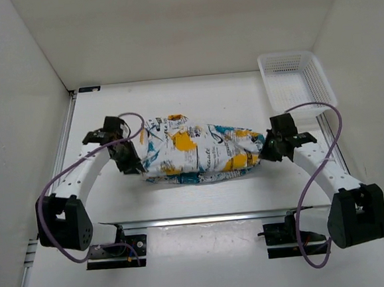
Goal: Fold and stack the shorts
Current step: Fold the shorts
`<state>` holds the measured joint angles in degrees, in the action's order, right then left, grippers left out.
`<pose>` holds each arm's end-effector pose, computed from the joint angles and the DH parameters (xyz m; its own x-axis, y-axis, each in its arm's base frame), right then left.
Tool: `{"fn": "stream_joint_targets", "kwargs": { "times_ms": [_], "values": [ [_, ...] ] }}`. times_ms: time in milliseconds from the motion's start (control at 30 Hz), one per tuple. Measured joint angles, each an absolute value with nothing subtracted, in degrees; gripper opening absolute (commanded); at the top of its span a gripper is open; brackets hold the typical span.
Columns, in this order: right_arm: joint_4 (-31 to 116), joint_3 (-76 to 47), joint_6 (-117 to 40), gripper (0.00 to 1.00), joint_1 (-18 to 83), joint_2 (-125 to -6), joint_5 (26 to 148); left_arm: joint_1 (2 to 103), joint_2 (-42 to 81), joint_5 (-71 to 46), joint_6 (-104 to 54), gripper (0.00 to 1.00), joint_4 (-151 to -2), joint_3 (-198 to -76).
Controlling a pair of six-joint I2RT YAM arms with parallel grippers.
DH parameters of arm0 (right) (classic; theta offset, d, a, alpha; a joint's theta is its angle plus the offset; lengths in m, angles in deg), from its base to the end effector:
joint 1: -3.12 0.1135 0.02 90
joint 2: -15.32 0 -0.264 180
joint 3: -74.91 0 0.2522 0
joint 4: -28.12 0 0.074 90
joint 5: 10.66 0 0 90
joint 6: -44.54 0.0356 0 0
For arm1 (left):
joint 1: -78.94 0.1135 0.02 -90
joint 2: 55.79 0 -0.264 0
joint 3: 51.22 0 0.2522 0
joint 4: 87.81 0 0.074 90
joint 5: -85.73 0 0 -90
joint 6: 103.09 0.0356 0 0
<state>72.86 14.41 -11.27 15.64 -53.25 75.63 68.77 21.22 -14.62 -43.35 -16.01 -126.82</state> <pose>0.2343 0.0497 0.2366 -0.7434 0.4093 -0.5290 0.2897 0.9099 0.2970 0.2393 -0.0494 0.2602 -0.9272 -0.3373 -0.1628 -0.2807 0.9136 -0.2941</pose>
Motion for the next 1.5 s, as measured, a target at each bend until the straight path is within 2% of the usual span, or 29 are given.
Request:
{"fn": "stream_joint_targets", "kwargs": {
  "times_ms": [33, 67, 100, 167, 200, 567, 633, 667, 700, 767, 800, 867, 900, 967, 1000, 1033, 1200, 1233, 1300, 1333, 1367, 1400, 1433, 1500],
  "values": [
    [72.9, 16.3, -11.0, 0.45, 15.6, -53.9, 75.8, 68.7, 21.9, -14.6, -44.0, 0.69, -16.7, -123.4],
    [72.9, 18.0, -11.4, 0.53, 15.5, -55.0, 76.2, 68.7, 22.8, -14.8, -44.3, 0.88, -17.3, -121.0],
    [72.9, 18.9, -11.2, 0.60, 15.4, -56.2, 76.5, 68.7, 24.4, -14.8, -44.9, 0.93, -17.6, -119.0],
    [72.3, 19.5, -11.2, 0.60, 15.1, -58.2, 77.3, 68.6, 27.5, -14.5, -45.9, 0.98, -18.2, -117.9],
    [71.7, 19.6, -11.2, 0.63, 14.7, -58.9, 78.0, 68.4, 28.8, -14.3, -46.2, 0.98, -19.0, -118.0],
    [64.3, 21.3, -10.0, 0.65, 9.9, -60.9, 86.1, 68.1, 35.6, -11.3, -49.7, 0.98, -23.8, -119.2],
    [62.6, 21.7, -9.5, 0.65, 9.8, -63.0, 87.3, 68.1, 38.3, -10.8, -50.1, 0.86, -24.8, -119.3],
    [62.0, 21.8, -9.4, 0.65, 9.8, -64.1, 87.7, 68.1, 39.8, -10.6, -50.3, 0.76, -25.1, -119.5],
    [61.0, 21.9, -9.1, 0.65, 9.8, -65.5, 88.2, 68.1, 41.1, -10.6, -50.5, 0.48, -24.3, -120.3],
    [58.8, 21.7, -8.2, 0.63, 9.8, -67.2, 90.1, 68.1, 42.7, -10.3, -50.9, 0.20, -24.1, -121.8],
    [57.8, 21.7, -8.1, 0.60, 9.8, -67.7, 90.7, 68.1, 43.4, -10.3, -51.1, 0.10, -24.3, -122.5],
    [56.2, 21.5, -7.8, 0.47, 9.8, -68.7, 91.3, 68.1, 44.1, -10.4, -50.6, 0.10, -24.7, -123.3],
    [55.5, 21.5, -7.6, 0.32, 9.8, -69.3, 91.4, 68.1, 44.1, -10.5, -50.5, 0.10, -24.8, -123.4],
    [54.9, 21.4, -7.8, 0.17, 9.8, -70.3, 91.3, 67.9, 43.9, -10.6, -50.5, 0.10, -25.1, -123.3],
    [55.0, 21.4, -7.7, 0.05, 9.8, -70.7, 91.4, 67.8, 43.7, -10.6, -50.5, 0.10, -25.5, -123.1],
    [55.0, 21.4, -7.9, 0.00, 9.8, -70.8, 91.3, 67.7, 43.1, -10.7, -50.5, 0.10, -26.0, -122.6],
    [58.5, 20.2, -9.2, 0.00, 10.0, -69.2, 87.3, 65.6, 35.6, -12.9, -52.0, 0.10, -28.4, -116.2],
    [59.8, 20.0, -9.9, 0.00, 10.0, -68.2, 85.8, 64.4, 33.5, -13.9, -52.5, 0.15, -28.3, -114.8],
    [62.9, 19.2, -11.6, 0.00, 9.9, -65.5, 83.0, 61.6, 29.3, -15.0, -53.3, 0.34, -27.9, -112.7],
    [64.4, 18.4, -12.6, 0.00, 9.9, -64.3, 81.6, 60.3, 27.6, -15.9, -53.5, 0.46, -27.5, -112.3],
    [65.8, 17.5, -13.5, 0.00, 9.9, -63.3, 80.4, 59.5, 26.4, -16.4, -53.9, 0.66, -27.0, -112.3],
    [67.3, 16.1, -14.5, 0.00, 9.9, -62.6, 79.3, 59.2, 25.9, -16.5, -54.0, 0.73, -26.5, -112.8],
    [68.1, 15.0, -15.2, 0.00, 9.9, -62.1, 78.5, 59.3, 25.9, -16.4, -54.1, 0.75, -26.0, -113.6],
    [69.8, 12.6, -16.4, 0.00, 10.0, -61.4, 77.2, 59.3, 27.3, -15.8, -54.3, 0.73, -24.4, -116.3]
  ]
}}
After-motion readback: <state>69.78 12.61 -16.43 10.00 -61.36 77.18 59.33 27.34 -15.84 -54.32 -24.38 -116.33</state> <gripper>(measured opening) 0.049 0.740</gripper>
